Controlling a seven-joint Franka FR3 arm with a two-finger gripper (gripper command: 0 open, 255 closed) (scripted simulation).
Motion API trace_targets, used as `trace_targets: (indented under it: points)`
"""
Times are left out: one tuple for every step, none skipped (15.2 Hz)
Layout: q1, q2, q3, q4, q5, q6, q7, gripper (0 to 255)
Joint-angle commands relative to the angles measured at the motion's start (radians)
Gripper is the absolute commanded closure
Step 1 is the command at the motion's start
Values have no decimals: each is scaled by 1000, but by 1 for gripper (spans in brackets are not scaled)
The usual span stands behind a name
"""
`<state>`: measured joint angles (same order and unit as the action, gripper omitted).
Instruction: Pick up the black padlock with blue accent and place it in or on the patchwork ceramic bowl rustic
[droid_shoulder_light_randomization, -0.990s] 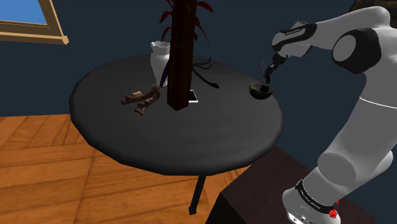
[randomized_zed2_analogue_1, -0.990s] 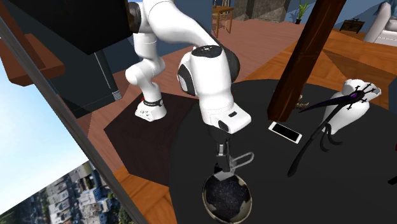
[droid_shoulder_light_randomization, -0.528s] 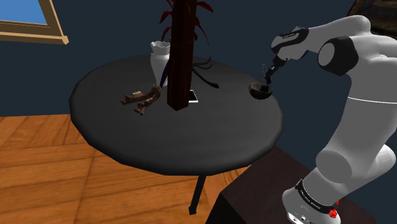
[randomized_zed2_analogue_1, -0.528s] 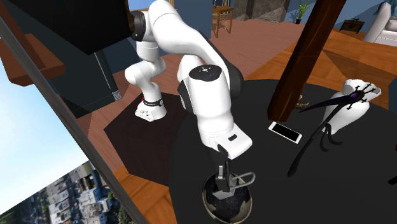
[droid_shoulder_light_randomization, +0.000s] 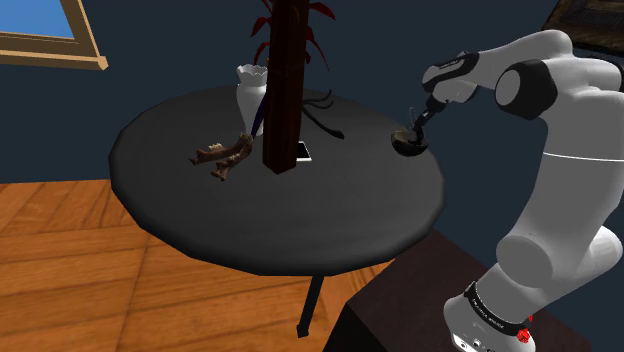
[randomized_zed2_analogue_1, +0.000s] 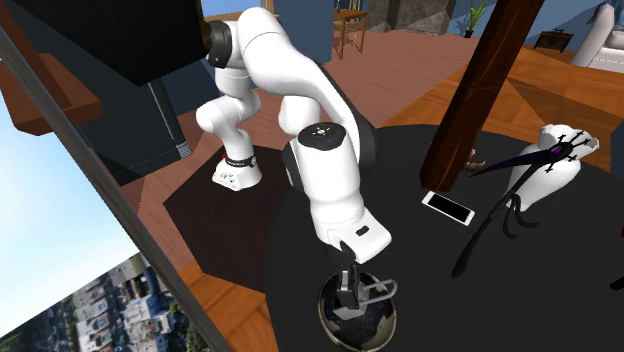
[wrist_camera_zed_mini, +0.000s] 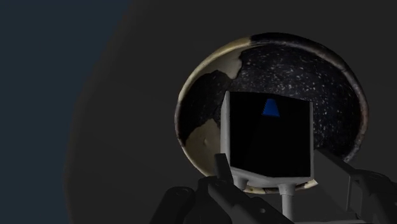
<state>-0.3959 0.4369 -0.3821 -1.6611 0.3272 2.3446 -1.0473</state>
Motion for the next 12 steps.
trace_targets:
  points:
    - [0, 1, 1, -2, 1, 3, -1, 255]
    - [0, 1, 1, -2, 1, 3, -1, 255]
    - [0, 1, 1, -2, 1, 3, -1, 255]
    - [0, 1, 1, -2, 1, 3, -1, 255]
    - [0, 1, 1, -2, 1, 3, -1, 255]
    - [0, 1, 1, -2, 1, 3, -1, 0]
    - [0, 1, 1, -2, 1, 3, 0, 0]
    - [0, 1, 1, -2, 1, 3, -1, 0]
    - [0, 1, 1, -2, 1, 3, -1, 0]
    - [0, 1, 1, -2, 1, 3, -1, 0]
    - [0, 1, 1, -2, 1, 3, -1, 0]
    - [5, -23, -6, -5, -11, -16, 6, 0]
